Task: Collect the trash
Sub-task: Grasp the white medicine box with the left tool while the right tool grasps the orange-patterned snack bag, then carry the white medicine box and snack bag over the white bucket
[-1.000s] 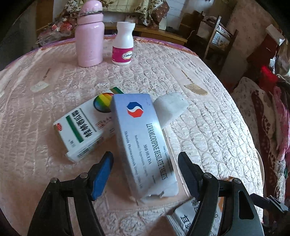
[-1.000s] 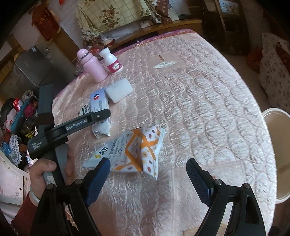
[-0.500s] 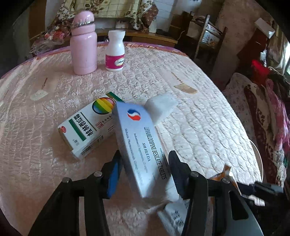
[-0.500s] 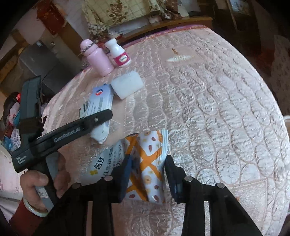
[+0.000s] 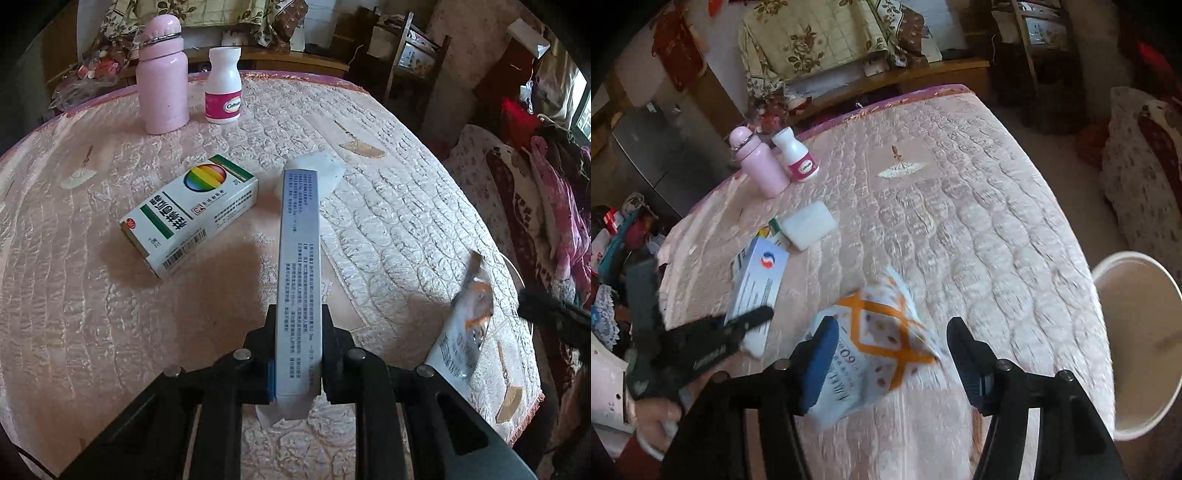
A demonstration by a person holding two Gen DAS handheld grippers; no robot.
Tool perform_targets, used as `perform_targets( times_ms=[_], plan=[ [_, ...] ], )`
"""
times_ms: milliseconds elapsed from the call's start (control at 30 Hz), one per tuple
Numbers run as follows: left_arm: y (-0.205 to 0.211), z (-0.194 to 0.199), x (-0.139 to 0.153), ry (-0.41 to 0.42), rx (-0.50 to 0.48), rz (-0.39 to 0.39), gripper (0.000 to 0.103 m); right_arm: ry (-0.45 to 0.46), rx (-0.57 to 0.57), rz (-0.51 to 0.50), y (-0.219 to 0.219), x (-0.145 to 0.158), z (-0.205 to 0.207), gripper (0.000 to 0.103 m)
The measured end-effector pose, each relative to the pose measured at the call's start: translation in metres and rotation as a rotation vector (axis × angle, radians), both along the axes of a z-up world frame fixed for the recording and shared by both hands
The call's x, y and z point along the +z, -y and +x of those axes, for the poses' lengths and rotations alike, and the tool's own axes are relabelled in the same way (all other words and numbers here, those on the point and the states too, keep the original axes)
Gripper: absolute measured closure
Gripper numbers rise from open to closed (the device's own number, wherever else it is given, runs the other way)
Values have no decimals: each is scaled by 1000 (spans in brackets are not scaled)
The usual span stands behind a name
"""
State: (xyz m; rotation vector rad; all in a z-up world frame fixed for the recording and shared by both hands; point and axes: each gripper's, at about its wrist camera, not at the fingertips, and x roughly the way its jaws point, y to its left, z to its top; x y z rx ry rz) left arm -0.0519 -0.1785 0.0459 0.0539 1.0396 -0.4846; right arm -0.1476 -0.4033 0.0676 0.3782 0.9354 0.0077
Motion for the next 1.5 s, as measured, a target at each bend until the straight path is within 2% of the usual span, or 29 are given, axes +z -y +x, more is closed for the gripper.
perform_targets(
  times_ms=[67,167,267,433,567,667,900,933,1000,1100,1167,1500],
  plan=[
    [-2,-1,1,-1,2,-3,84,-25,22,15,1,1,-10,38],
    [-4,-3,2,3,-1,-1,84,-87,29,74,0,-10,-13,25],
    [-5,-7,2,6,1,2,84,-123,-9,110,-7,-25,-4,24],
    [-11,-9,3,9,13,10,84,-130,-29,146,-31,-42,20,23],
    [-22,-11,6,12,35,-3,84,-101,-6,39,-57,-42,43,21],
    [-31,-13,7,10,52,-13,84,-104,21,19,-67,-45,59,21],
    [-32,-12,3,-5,57,-19,84,-99,99,-154,-89,-49,65,21],
    [-30,-13,3,-7,52,-24,84,-98,113,-172,-91,-50,65,23],
    [-25,-13,4,-12,41,-38,84,-76,127,-200,-91,-48,60,64],
    [-14,-18,8,-11,18,-53,84,-47,130,-115,-75,-40,49,75],
    [-5,-21,12,-10,1,-63,84,-24,122,-81,-62,-32,41,79],
    [69,-43,23,-7,-118,-88,84,38,13,-24,11,-7,-10,79]
  ],
)
